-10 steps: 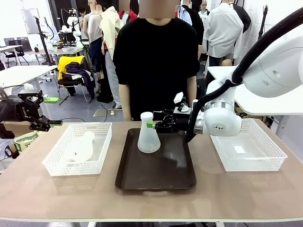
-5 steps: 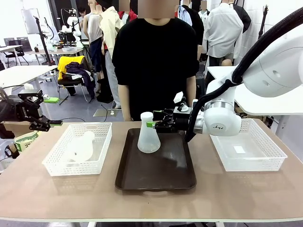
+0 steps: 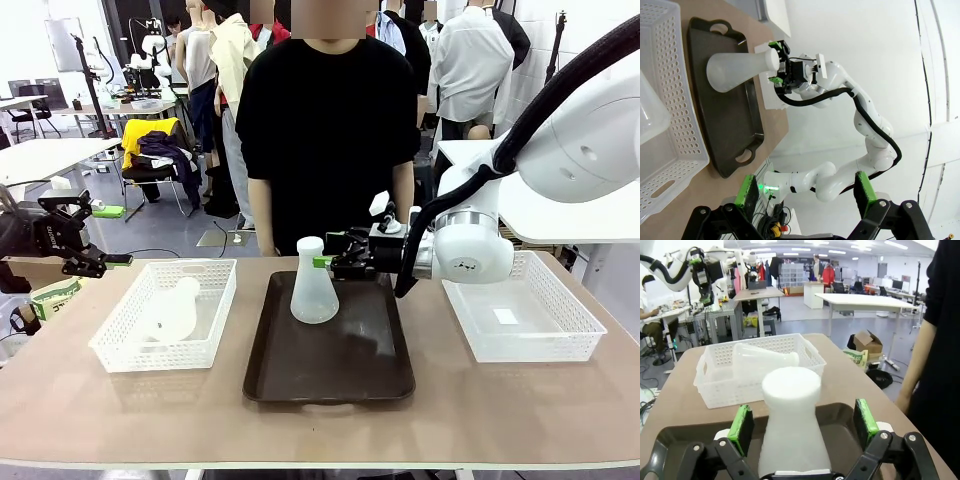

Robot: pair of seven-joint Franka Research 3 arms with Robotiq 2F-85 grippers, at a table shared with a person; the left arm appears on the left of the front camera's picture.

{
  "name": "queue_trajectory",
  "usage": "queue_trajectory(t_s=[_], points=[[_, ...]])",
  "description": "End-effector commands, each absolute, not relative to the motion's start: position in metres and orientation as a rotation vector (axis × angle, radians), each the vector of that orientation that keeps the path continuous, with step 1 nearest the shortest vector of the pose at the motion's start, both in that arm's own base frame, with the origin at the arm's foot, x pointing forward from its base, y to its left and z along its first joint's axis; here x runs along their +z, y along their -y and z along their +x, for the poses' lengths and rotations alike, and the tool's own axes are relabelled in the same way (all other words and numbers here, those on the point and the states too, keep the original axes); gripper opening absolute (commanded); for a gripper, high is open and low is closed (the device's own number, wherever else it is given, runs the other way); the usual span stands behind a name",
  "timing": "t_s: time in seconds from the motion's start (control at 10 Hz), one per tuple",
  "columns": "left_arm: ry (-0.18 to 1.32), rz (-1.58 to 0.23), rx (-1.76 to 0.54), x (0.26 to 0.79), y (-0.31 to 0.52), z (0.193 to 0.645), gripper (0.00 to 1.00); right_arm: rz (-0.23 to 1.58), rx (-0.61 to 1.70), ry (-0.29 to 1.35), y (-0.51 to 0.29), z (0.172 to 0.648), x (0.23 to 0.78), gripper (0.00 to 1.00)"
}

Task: Prepare the laboratory tools.
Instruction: Pick up the Big flask that the person points to.

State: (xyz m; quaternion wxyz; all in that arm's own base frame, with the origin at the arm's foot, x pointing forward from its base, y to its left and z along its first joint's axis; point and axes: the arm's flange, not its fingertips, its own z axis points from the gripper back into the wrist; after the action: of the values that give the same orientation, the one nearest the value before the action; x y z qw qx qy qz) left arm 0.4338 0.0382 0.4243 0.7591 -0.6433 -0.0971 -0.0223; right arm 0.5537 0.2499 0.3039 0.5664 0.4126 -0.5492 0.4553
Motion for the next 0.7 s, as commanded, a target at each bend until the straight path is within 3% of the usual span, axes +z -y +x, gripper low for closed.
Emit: queue_trajectory(t_s=[0.0, 0.2, 0.6], points=[[0.216, -1.406, -0.049, 0.426, -0.039, 0.433, 1.0, 0.946, 1.054, 1.206, -0.217, 0.556, 0.32, 1.0], [0.216, -1.406, -0.049, 0.426, -0.039, 0.433, 1.0, 0.839, 0.924, 1.159, -0.166, 0.553, 0.329, 1.0], [0.216, -1.406, -0.049, 0.426, -0.039, 0.433, 1.0, 0.611, 0.67, 1.234, -0.058, 0.512, 0.377, 1.0]])
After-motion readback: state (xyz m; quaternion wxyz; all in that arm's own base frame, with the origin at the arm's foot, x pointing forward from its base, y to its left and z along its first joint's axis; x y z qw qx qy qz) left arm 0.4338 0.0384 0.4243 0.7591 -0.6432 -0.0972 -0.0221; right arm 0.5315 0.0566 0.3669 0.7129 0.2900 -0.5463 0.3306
